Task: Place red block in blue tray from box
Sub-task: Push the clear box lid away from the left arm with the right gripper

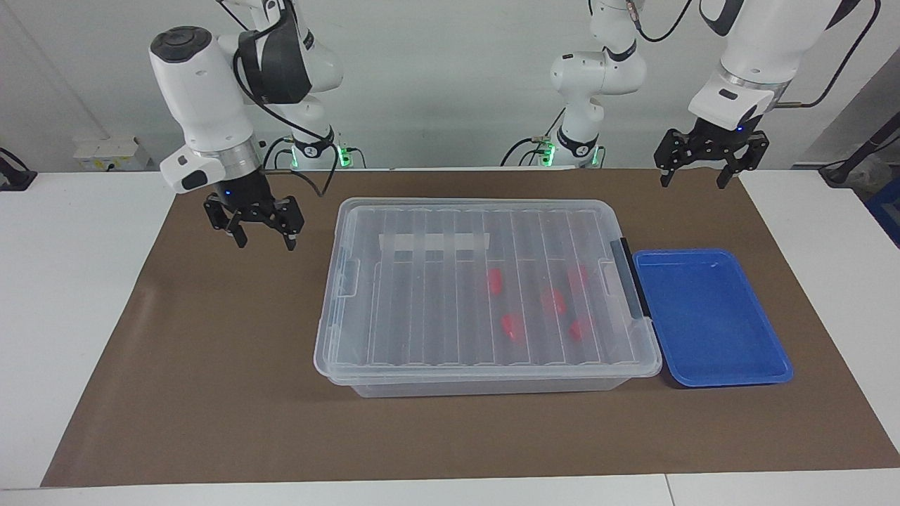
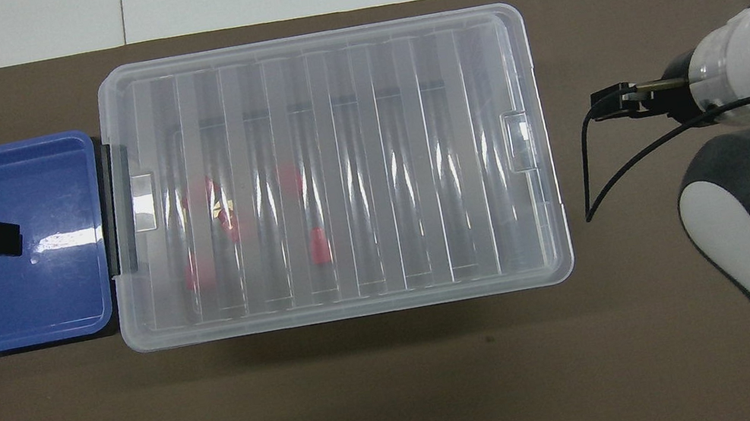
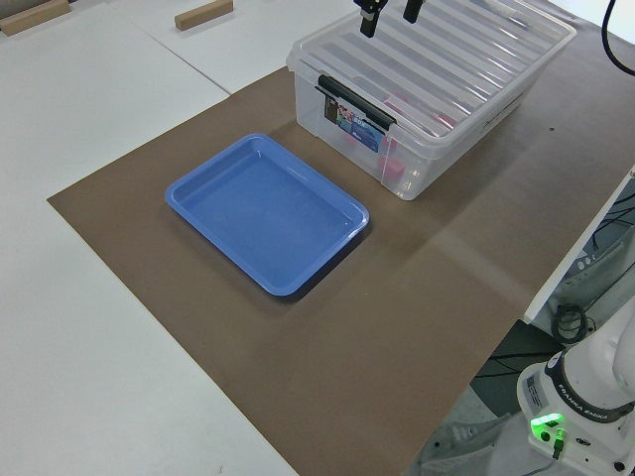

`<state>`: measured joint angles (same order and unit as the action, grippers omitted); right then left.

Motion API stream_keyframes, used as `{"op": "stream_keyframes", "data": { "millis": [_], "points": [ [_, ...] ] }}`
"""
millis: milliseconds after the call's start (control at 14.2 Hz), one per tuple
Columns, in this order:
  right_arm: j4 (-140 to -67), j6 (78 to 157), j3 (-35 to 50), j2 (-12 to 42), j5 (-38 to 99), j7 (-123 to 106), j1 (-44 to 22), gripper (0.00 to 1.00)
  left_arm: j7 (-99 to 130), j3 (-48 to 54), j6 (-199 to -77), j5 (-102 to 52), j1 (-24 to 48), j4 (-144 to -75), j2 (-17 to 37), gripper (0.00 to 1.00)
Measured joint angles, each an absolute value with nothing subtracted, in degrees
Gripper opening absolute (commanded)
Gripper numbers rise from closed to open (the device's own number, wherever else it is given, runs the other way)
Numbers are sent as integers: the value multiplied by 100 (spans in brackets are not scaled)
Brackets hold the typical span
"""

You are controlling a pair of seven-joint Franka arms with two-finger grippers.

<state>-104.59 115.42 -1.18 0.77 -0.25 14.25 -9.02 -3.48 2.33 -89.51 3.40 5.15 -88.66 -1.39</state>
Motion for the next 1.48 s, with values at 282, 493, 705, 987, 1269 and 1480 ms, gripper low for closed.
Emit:
{"op": "stream_keyframes", "data": {
  "millis": [282,493,705,987,1269,1480],
  "points": [
    [-10720,12129,-108,280,-25,1648,-1311,92,-348,232,-8951,340,515,-8866,-139,100],
    [-10888,12173,-106,298,-25,1956,-1419,88,-348,232,-8951,340,515,-8866,-139,100],
    [-10984,12138,-106,289,-24,1993,-1423,91,-348,232,-8950,340,515,-8867,-139,100],
    [-11105,12137,-106,258,-24,1993,-1427,94,-348,232,-8950,340,515,-8867,-139,100],
    [-11193,12137,-105,252,-24,1994,-1561,93,-348,232,-8950,340,515,-8867,-139,100],
    [-11242,12098,-106,212,-32,1994,-1564,93,-348,232,-8950,340,515,-8867,-139,100]
  ]
}}
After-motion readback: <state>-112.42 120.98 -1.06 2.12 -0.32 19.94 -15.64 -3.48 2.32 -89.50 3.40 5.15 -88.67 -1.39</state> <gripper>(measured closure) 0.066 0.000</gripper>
